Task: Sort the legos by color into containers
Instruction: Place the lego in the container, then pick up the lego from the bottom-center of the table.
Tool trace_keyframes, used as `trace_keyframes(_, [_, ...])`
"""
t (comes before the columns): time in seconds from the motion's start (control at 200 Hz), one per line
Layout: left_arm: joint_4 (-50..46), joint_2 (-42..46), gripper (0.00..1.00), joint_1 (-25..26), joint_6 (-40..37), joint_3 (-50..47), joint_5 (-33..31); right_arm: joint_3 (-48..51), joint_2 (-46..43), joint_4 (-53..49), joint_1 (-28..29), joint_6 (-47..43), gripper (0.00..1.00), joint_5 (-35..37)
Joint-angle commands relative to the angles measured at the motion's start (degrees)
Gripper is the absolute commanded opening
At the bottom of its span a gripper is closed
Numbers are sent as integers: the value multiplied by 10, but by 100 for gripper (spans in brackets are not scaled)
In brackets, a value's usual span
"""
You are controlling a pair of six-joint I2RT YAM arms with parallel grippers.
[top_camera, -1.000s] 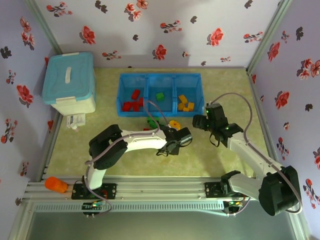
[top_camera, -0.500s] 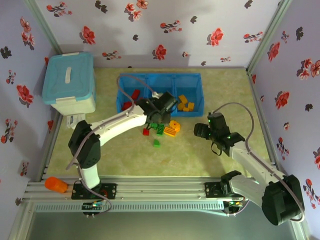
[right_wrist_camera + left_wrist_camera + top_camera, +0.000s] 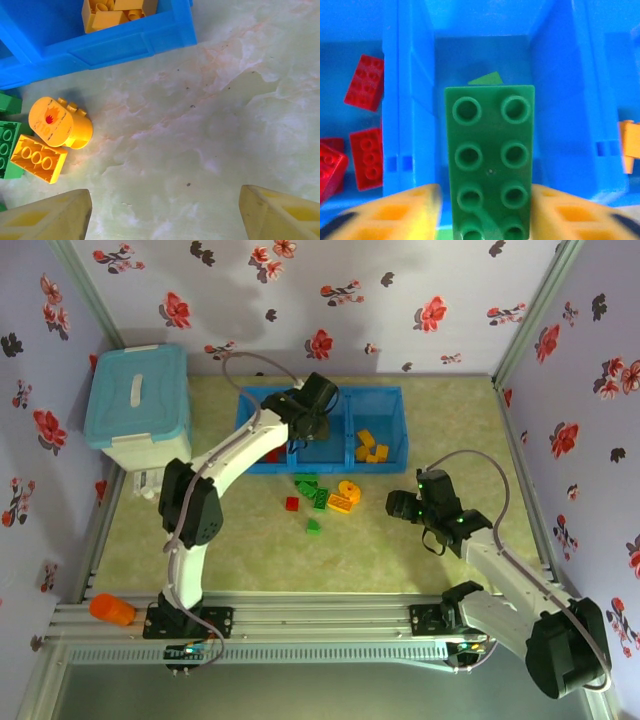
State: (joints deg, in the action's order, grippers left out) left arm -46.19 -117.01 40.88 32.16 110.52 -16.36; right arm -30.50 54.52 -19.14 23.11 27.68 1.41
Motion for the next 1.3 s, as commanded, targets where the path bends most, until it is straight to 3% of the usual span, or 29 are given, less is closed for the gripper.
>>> trace_keyframes(0.0, [-25,-18,76,-4,-49,42,-2,-19,-7,-15,12,0,77,-5])
trace_keyframes(0.09, [-31,-1,80,-3,-57,49,-3,-36,-8,-36,32,-10,77,8])
trace_keyframes(0.225, [16,81,81,6,-60,-24,-2,-53,-5,-44,63,-19,76,18])
trace_keyframes(0.61, [189,393,80,34,-19,-406,11,-127,102,-37,186,-31,74,21])
trace_keyframes(0.98, [191,599,79,35,56,-649,-11,-209,263,-4,299,10,69,48])
trace_keyframes(1.295, [170,733,79,37,83,-742,-9,-295,404,-10,358,30,66,56])
